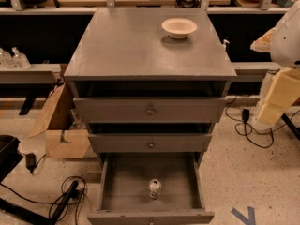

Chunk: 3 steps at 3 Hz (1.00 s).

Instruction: Pick 7up can from bottom drawer and place on counter

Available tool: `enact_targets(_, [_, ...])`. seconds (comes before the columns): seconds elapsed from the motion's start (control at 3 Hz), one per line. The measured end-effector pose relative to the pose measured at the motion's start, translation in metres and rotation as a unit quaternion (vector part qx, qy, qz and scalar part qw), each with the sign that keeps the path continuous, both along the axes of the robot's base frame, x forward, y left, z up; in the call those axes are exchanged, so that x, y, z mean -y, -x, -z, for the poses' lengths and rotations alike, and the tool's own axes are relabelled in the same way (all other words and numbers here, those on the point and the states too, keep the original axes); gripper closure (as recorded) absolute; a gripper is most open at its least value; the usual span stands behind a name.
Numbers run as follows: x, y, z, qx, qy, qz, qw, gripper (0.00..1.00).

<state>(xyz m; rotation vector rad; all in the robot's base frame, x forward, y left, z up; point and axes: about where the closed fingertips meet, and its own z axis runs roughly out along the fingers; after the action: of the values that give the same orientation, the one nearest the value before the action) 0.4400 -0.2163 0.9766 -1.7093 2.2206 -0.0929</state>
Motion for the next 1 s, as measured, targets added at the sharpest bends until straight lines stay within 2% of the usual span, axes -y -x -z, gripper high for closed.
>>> enact_targets(0.33, [0.001, -0.001, 0.039, -0.015, -0.034, -0.016, 0.9992, 0.0])
enact_targets(0.67, [0.01, 0.004, 0.116, -0.016, -0.129, -0.033, 0.9909, 0.0])
enact_targets(1.0, [0.011, -0.007, 0.177, 0.025, -0.245, -0.029, 0.9689, 0.0])
